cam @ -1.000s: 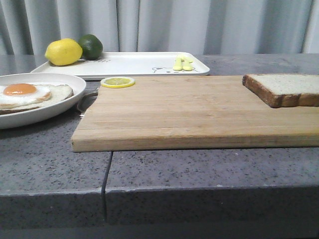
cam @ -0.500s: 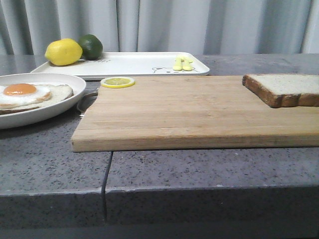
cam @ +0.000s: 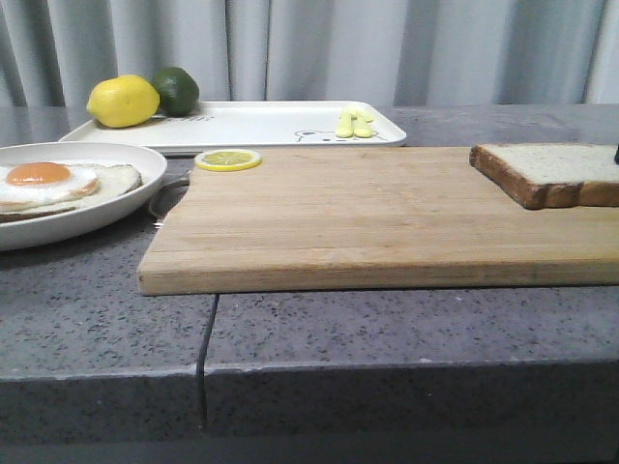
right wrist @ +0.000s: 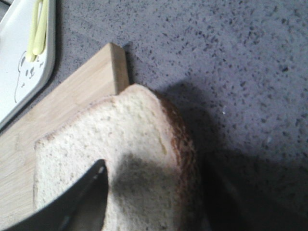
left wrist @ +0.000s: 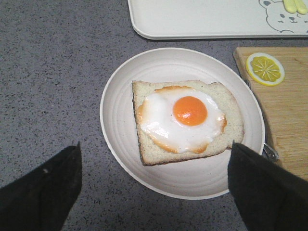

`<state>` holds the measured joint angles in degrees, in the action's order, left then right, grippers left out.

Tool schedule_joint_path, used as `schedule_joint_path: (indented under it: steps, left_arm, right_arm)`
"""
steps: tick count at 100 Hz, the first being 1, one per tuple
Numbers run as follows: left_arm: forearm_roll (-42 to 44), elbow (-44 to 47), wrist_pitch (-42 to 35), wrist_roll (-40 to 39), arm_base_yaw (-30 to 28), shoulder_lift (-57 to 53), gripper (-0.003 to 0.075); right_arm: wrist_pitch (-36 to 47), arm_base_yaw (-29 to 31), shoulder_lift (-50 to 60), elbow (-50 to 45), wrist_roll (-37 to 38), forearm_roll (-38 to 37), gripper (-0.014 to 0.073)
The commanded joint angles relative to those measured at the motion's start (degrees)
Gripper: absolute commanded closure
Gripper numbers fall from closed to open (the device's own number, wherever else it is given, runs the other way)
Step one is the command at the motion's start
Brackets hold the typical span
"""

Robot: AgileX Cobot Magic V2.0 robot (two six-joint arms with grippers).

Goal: Place bread and move sandwich to tray
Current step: 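Lift the bread slice with the right gripper toward the egg plate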

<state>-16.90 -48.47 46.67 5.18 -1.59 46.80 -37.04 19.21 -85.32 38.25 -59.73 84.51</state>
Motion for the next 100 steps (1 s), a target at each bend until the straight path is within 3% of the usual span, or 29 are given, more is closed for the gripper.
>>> schedule_joint_path:
  steps: [1, 30, 55, 100]
  left_arm:
    - [-1.41, -2.09, -2.99, -0.4, -0.17, -0.12, 0.0145]
    - [-1.41, -2.09, -2.99, -0.4, -0.17, -0.12, 0.0145]
    - [-1.41, -2.09, -2.99, -0.4, -0.17, -0.12, 0.0145]
    - [-1.41, -2.09, -2.99, -0.4, -0.17, -0.12, 0.0145]
  right_arm:
    - [-1.26, 0.06, 0.56, 0.55, -0.55, -1.47, 0.0271]
    - [0.02, 0.06, 0.56, 0.55, -0.55, -1.51, 0.0668]
    - [-5.55, 0.06, 1.96, 1.7, 2.11, -1.43, 0.0652]
    - [-11.04, -0.55, 17.66, 8.72, 12.52, 0.25, 0.0652]
